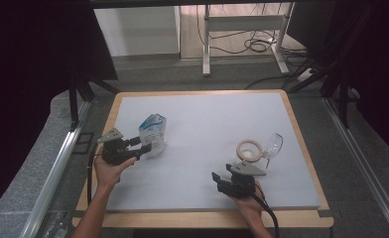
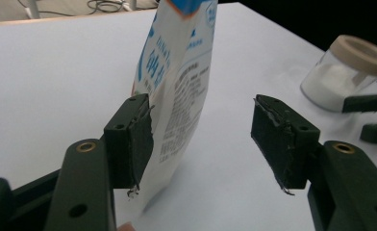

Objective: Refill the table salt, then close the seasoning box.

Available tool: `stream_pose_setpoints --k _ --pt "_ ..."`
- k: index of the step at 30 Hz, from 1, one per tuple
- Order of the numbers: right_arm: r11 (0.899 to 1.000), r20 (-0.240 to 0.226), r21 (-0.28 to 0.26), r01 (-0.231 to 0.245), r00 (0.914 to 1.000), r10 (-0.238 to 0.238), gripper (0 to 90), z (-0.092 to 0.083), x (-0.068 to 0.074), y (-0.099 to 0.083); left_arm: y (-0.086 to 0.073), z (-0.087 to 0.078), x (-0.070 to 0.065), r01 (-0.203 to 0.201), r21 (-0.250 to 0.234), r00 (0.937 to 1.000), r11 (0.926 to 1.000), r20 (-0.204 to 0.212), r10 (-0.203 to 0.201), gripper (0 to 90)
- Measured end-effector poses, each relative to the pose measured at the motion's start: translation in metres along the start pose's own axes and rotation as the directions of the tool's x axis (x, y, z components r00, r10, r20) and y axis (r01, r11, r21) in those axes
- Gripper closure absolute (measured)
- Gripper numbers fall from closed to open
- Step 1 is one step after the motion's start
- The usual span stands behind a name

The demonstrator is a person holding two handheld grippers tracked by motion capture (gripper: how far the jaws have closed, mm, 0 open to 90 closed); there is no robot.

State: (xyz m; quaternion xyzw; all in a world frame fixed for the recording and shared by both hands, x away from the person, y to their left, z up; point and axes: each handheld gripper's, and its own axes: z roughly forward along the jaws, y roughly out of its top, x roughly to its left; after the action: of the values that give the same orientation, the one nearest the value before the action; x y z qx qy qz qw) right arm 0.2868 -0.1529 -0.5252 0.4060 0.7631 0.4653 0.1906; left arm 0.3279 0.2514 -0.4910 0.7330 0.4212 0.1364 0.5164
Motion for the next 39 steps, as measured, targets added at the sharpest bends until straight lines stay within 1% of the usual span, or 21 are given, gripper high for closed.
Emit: stream_pose_setpoints --k 2,4,6,7,8,9,11,12,13,15,18,22,24,26,27,29,32,33,35,36,39 --pt "1.000 0.003 -0.004 0.002 1.0000 -0.002 37.4 -0.003 -0.002 0.000 -0.006 0.000 -0.004 -0.021 0.013 0.9998 0.9997 -0.005 0.021 39.4" --pt "1.000 0.001 -0.012 0.003 1.0000 -0.003 38.5 -0.006 -0.004 0.001 -0.012 0.000 -0.008 -0.026 0.016 0.9997 0.9995 -0.003 0.026 39.3" --pt "1.000 -0.004 -0.026 0.005 1.0000 -0.005 43.1 -0.010 -0.007 0.002 -0.019 0.000 -0.011 -0.034 0.019 0.9994 0.9992 0.008 0.034 39.5" --pt "0.999 -0.010 -0.035 0.006 0.9999 -0.006 47.1 -0.014 -0.009 0.003 -0.022 0.001 -0.013 -0.039 0.027 0.9992 0.9989 0.008 0.039 39.4" --pt "0.999 -0.016 -0.040 0.010 0.9998 -0.010 51.2 -0.017 -0.010 0.004 -0.023 0.002 -0.014 -0.049 0.049 0.9987 0.9976 0.014 0.048 39.7" --pt "0.999 -0.023 -0.046 0.022 0.9995 -0.023 55.1 -0.020 -0.011 0.004 -0.025 0.003 -0.015 -0.055 0.061 0.9984 0.9966 0.013 0.055 39.6" --pt "0.997 -0.019 -0.053 0.058 0.9981 -0.059 63.4 -0.024 -0.011 0.006 -0.029 0.003 -0.016 -0.046 0.062 0.9988 0.9970 0.022 0.044 39.7" --pt "0.995 -0.014 -0.057 0.078 0.9968 -0.079 67.9 -0.027 -0.011 0.007 -0.031 0.003 -0.017 -0.047 0.070 0.9988 0.9965 0.017 0.046 39.6" --pt "0.994 -0.018 -0.060 0.087 0.9960 -0.088 71.5 -0.030 -0.012 0.007 -0.033 0.004 -0.017 -0.049 0.074 0.9988 0.9960 0.010 0.048 39.6" --pt "0.992 -0.022 -0.071 0.101 0.9944 -0.103 78.6 -0.035 -0.014 0.008 -0.036 0.004 -0.017 -0.042 0.077 0.9991 0.9961 0.011 0.041 39.7" --pt "0.991 -0.030 -0.081 0.105 0.9937 -0.108 84.4 -0.041 -0.019 0.008 -0.037 0.003 -0.017 -0.039 0.077 0.9992 0.9963 0.007 0.039 39.7" --pt "0.991 -0.027 -0.091 0.102 0.9941 -0.105 89.5 -0.050 -0.027 0.007 -0.040 0.001 -0.021 -0.040 0.075 0.9991 0.9964 0.015 0.039 39.7" --pt "0.991 -0.027 -0.095 0.095 0.9949 -0.098 89.9 -0.055 -0.032 0.006 -0.041 0.000 -0.024 -0.044 0.076 0.9990 0.9962 0.016 0.043 39.8" --pt "0.991 -0.014 -0.099 0.087 0.9959 -0.089 90.0 -0.062 -0.038 0.006 -0.042 -0.001 -0.027 -0.049 0.074 0.9986 0.9960 0.022 0.048 39.8" --pt "0.991 -0.007 -0.109 0.076 0.9970 -0.077 90.0 -0.067 -0.043 0.006 -0.042 -0.001 -0.028 -0.053 0.075 0.9985 0.9958 0.020 0.052 39.7" --pt "0.991 -0.001 -0.121 0.064 0.9979 -0.064 90.0 -0.074 -0.048 0.006 -0.043 -0.001 -0.031 -0.062 0.078 0.9980 0.9950 0.018 0.060 39.7" --pt "0.989 0.021 -0.143 0.042 0.9990 -0.040 90.0 -0.086 -0.059 0.005 -0.043 -0.001 -0.032 -0.064 0.075 0.9978 0.9951 0.019 0.063 39.7" --pt "0.988 0.020 -0.151 0.030 0.9994 -0.027 90.0 -0.089 -0.063 0.005 -0.043 -0.001 -0.032 -0.064 0.074 0.9979 0.9952 0.020 0.062 39.6" --pt "0.986 0.025 -0.164 0.010 0.9997 -0.006 90.0 -0.094 -0.069 0.004 -0.043 -0.002 -0.032 -0.061 0.071 0.9980 0.9956 0.022 0.060 39.5" --pt "0.986 0.036 -0.170 0.006 0.9993 0.001 90.0 -0.096 -0.072 0.004 -0.043 -0.002 -0.032 -0.061 0.069 0.9980 0.9958 0.022 0.059 39.5" --pt "0.983 0.054 -0.182 -0.013 0.9983 0.023 90.0 -0.102 -0.079 0.004 -0.043 -0.003 -0.034 -0.072 0.071 0.9974 0.9949 0.011 0.071 39.5"
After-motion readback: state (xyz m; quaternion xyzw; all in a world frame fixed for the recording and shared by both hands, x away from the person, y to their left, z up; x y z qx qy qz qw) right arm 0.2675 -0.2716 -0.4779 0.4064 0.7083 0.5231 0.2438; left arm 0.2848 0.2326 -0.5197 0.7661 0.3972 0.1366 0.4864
